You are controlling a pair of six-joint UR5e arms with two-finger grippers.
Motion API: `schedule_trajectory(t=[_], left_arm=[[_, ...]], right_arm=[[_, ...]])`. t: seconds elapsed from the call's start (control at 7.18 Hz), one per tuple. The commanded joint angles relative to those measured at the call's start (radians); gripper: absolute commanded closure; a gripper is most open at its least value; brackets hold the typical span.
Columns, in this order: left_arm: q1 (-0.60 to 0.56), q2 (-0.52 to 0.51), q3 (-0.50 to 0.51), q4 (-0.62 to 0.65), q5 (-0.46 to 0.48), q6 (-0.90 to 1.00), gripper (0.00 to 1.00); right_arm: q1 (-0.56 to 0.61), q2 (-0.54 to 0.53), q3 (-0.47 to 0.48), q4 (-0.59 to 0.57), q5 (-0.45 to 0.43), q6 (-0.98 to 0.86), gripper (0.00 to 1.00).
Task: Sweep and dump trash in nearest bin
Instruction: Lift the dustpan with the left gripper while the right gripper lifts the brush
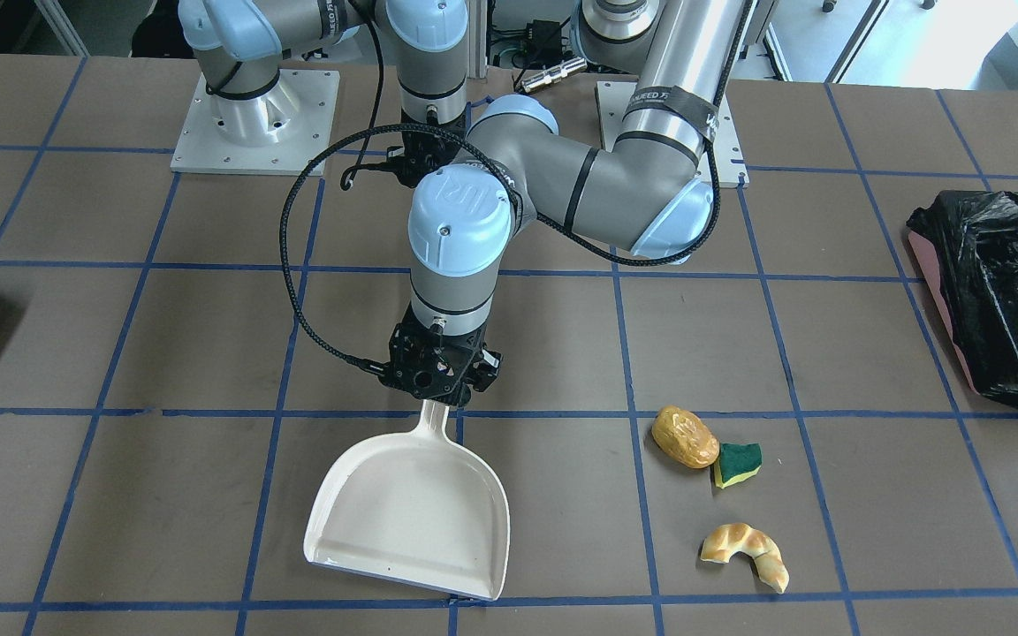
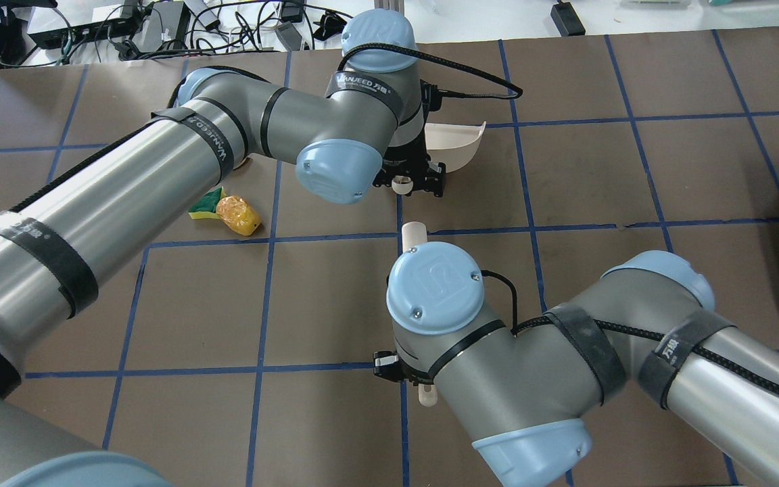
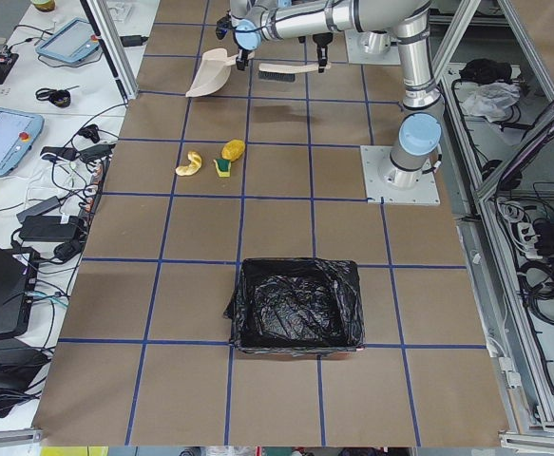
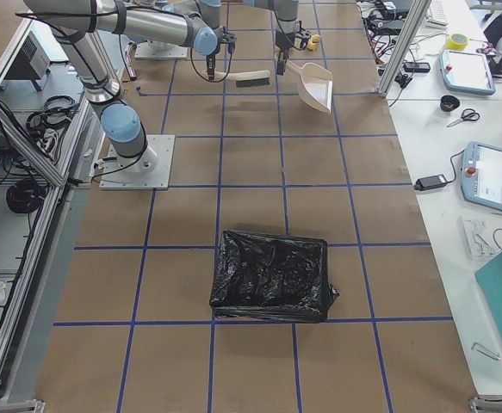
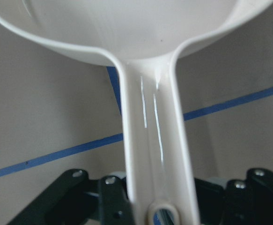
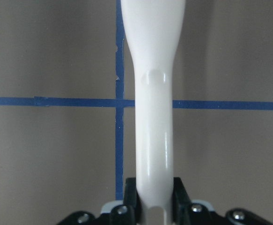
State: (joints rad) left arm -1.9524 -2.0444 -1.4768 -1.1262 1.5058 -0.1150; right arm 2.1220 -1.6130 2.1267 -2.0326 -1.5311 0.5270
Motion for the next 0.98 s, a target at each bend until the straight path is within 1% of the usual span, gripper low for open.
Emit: schedule_trajectory(t=[0.0, 0.28, 0.7, 0.84], left_arm=[[0.033, 0.007, 0.027, 0.003, 0.001, 0.014, 1.0], [0.099, 0.022, 0.032, 0.002, 0.086, 0.11, 1.0], [0.301, 0.065, 0.024, -0.009, 0.085, 0.334, 1.0], [0.378, 0.079, 0.017, -0.012, 0.087, 0.483, 1.0]], right_arm=[[0.0, -0.001, -0.001, 0.003, 0.0, 0.005, 1.0], [0.001, 0.001, -0.001, -0.003, 0.0, 0.005, 1.0], [0.009, 0.013, -0.028, -0.011, 0.008, 0.018, 1.0], [0.015, 0.042, -0.042, -0.018, 0.017, 0.049, 1.0]])
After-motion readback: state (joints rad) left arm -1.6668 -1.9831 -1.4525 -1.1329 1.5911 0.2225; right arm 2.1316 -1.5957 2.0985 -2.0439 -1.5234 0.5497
